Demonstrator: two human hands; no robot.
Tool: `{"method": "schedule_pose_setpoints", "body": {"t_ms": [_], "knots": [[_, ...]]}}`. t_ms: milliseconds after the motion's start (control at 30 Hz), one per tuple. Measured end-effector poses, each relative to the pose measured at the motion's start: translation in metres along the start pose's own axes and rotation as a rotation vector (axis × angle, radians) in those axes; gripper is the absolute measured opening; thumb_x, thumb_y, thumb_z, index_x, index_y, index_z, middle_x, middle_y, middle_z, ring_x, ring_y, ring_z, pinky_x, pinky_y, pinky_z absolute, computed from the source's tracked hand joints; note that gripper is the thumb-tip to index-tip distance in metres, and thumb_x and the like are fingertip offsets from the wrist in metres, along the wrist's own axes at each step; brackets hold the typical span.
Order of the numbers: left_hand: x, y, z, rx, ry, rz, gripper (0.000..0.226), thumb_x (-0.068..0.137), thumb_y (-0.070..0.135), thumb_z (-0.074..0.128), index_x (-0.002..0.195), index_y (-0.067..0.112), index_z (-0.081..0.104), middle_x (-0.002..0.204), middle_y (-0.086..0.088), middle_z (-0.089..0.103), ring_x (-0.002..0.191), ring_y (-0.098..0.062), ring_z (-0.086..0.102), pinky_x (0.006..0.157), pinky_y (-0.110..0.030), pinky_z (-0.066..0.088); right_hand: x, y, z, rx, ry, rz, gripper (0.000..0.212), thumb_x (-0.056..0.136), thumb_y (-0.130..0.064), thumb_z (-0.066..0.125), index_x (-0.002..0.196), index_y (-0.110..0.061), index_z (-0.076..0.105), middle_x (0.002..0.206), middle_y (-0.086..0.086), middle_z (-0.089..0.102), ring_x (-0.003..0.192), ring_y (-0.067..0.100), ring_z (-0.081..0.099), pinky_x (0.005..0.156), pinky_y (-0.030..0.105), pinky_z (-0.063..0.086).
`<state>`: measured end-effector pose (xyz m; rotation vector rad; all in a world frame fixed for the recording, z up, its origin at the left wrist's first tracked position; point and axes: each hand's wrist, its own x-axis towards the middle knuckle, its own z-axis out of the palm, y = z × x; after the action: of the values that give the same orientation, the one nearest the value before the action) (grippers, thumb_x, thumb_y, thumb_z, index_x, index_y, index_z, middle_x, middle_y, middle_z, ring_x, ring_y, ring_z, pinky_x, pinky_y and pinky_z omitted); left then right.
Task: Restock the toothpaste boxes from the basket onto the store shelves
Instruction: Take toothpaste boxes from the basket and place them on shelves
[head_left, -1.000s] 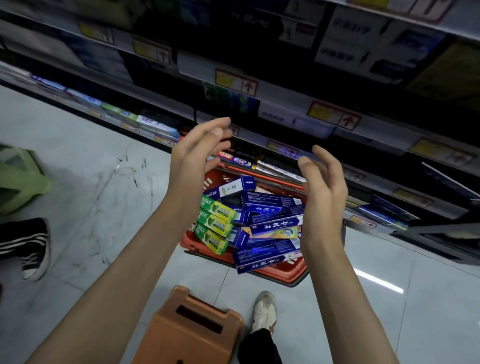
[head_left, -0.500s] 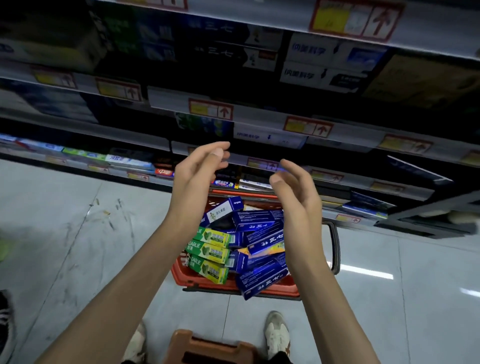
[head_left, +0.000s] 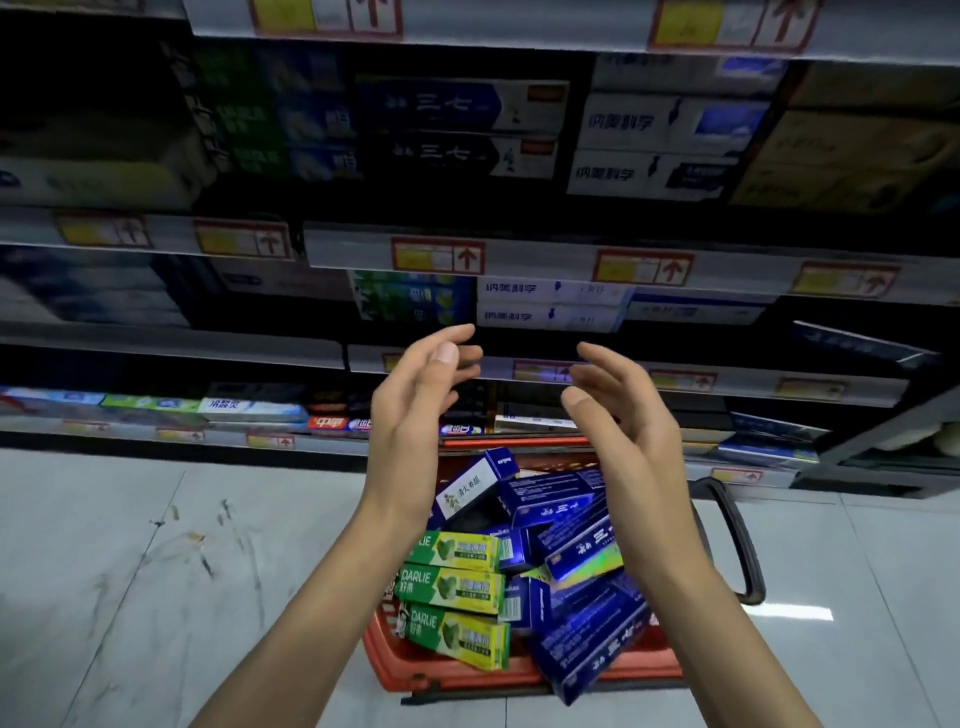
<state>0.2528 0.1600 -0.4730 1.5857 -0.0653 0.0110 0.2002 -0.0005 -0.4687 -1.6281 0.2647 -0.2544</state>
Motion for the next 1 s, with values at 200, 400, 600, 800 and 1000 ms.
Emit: {"method": "schedule_pose_setpoints", "body": {"t_ms": [200, 400, 600, 800, 1000], "knots": [[0.003, -0.062, -0.004, 0.004, 0.007, 0.069, 0.042, 0.102, 0.044, 0.045, 0.134, 0.026, 0.066, 0.125, 0.003, 0.073, 0.121, -0.014, 0.066, 0.109, -0.043, 0.048, 0.014, 0.064, 0.006, -0.007, -0.057, -0.13, 0.045, 0.091, -0.032, 0.062, 0.135, -0.032, 0.061, 0.125, -0.012, 0.067, 0.119, -0.001, 0.061, 0.098, 0.017, 0.05], [-0.001, -0.11, -0.007, -0.026, 0.071, 0.128, 0.043, 0.1, 0.044, 0.047, 0.133, 0.026, 0.067, 0.125, 0.001, 0.073, 0.121, -0.013, 0.067, 0.109, -0.045, 0.048, 0.018, 0.115, 0.013, 0.061, -0.053, -0.204, 0.045, 0.09, -0.032, 0.063, 0.135, -0.031, 0.062, 0.125, -0.008, 0.068, 0.119, 0.003, 0.062, 0.095, 0.017, 0.052], [-0.032, -0.128, -0.018, -0.01, 0.079, 0.158, 0.027, 0.106, 0.027, 0.053, 0.127, 0.023, 0.069, 0.117, 0.0, 0.075, 0.114, -0.016, 0.07, 0.105, -0.049, 0.052, -0.009, 0.129, 0.004, 0.135, -0.024, -0.216, 0.045, 0.086, -0.03, 0.064, 0.131, -0.027, 0.065, 0.12, -0.004, 0.071, 0.113, 0.005, 0.065, 0.092, 0.021, 0.053], [-0.088, -0.126, -0.03, 0.042, 0.068, 0.122, 0.026, 0.105, 0.011, 0.056, 0.123, 0.02, 0.071, 0.109, -0.001, 0.077, 0.11, -0.017, 0.071, 0.105, -0.053, 0.052, -0.057, 0.128, -0.015, 0.112, -0.056, -0.131, 0.044, 0.082, -0.032, 0.066, 0.126, -0.028, 0.068, 0.116, -0.005, 0.07, 0.11, 0.006, 0.066, 0.089, 0.024, 0.052], [-0.116, -0.113, -0.035, 0.06, 0.012, 0.152, 0.029, 0.104, 0.009, 0.057, 0.128, 0.019, 0.067, 0.108, -0.005, 0.076, 0.109, -0.021, 0.071, 0.102, -0.049, 0.055, -0.094, 0.114, -0.023, 0.07, -0.074, -0.158, 0.034, 0.092, -0.021, 0.068, 0.125, -0.027, 0.067, 0.114, -0.005, 0.07, 0.109, 0.009, 0.065, 0.099, 0.031, 0.052]]}}
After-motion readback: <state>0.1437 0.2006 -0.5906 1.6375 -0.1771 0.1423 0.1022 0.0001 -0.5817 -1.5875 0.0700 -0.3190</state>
